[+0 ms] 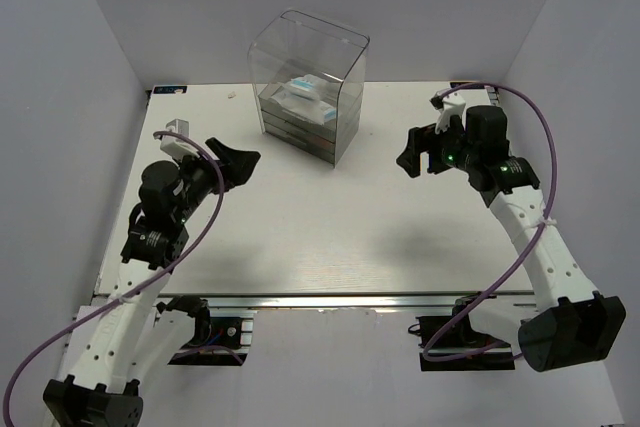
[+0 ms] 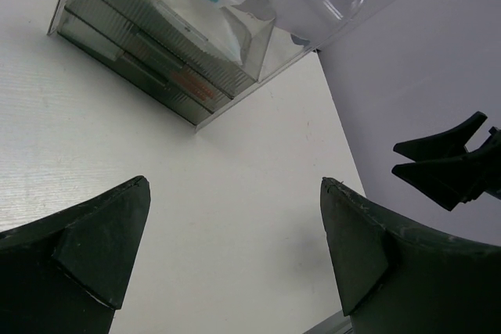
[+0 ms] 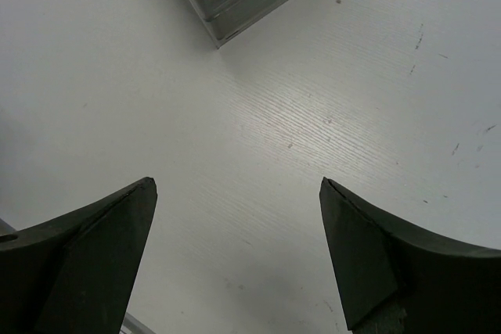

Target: Organize the makeup

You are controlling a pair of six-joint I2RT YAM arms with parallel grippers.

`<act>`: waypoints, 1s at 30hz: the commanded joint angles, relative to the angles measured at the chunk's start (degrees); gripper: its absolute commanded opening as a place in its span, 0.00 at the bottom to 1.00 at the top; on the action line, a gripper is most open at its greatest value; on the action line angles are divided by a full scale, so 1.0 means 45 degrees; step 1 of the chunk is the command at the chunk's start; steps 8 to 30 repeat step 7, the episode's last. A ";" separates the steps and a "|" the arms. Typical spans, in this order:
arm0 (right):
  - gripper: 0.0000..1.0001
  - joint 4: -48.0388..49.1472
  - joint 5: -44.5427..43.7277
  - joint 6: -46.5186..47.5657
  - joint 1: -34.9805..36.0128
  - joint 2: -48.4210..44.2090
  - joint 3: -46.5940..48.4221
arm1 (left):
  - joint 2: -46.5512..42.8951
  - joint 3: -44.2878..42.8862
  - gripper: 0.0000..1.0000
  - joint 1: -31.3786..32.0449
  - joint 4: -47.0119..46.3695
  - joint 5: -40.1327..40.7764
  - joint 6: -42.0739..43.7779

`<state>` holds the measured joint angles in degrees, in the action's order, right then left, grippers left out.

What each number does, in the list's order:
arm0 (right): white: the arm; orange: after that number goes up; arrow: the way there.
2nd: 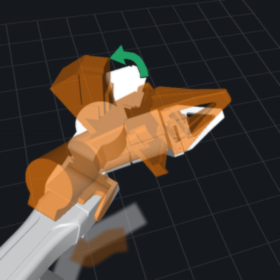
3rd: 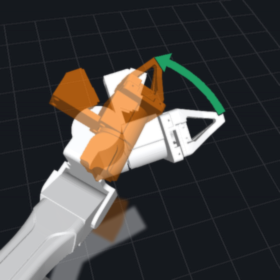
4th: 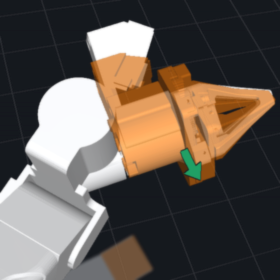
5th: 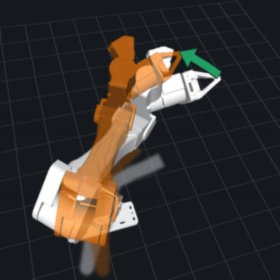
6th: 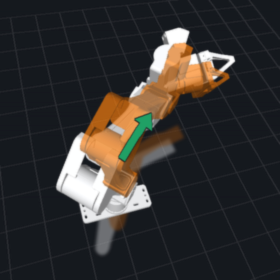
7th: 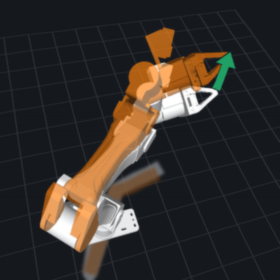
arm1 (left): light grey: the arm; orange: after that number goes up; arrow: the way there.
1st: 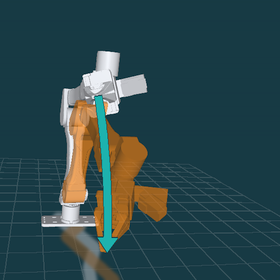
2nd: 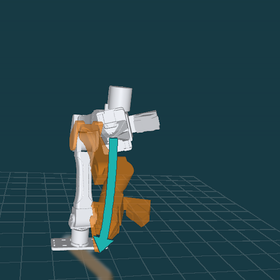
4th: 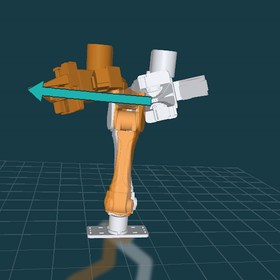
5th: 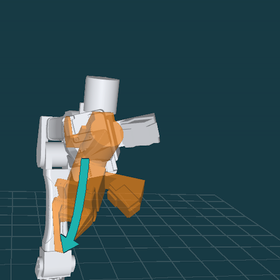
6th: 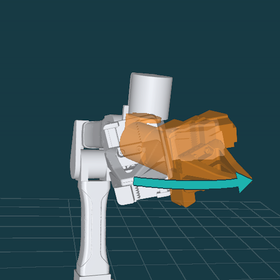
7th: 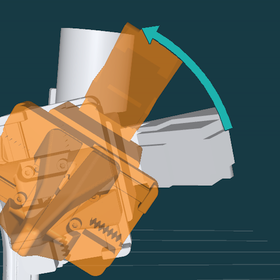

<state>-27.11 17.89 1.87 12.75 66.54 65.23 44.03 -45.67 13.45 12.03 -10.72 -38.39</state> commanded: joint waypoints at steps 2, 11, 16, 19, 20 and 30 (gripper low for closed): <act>0.89 0.0165 -0.0810 -0.0337 -0.0061 -0.0646 0.0250 | -0.0741 0.0012 0.98 -0.0021 -0.0037 -0.0332 0.0504; 0.90 0.0263 -0.1377 -0.0337 -0.0061 -0.0842 0.0036 | -0.1093 0.0364 0.98 -0.0021 -0.0115 -0.0469 0.0465; 0.90 0.0263 -0.1377 -0.0337 -0.0061 -0.0842 0.0036 | -0.1093 0.0364 0.98 -0.0021 -0.0115 -0.0469 0.0465; 0.90 0.0263 -0.1377 -0.0337 -0.0061 -0.0842 0.0036 | -0.1093 0.0364 0.98 -0.0021 -0.0115 -0.0469 0.0465; 0.90 0.0263 -0.1377 -0.0337 -0.0061 -0.0842 0.0036 | -0.1093 0.0364 0.98 -0.0021 -0.0115 -0.0469 0.0465; 0.90 0.0263 -0.1377 -0.0337 -0.0061 -0.0842 0.0036 | -0.1093 0.0364 0.98 -0.0021 -0.0115 -0.0469 0.0465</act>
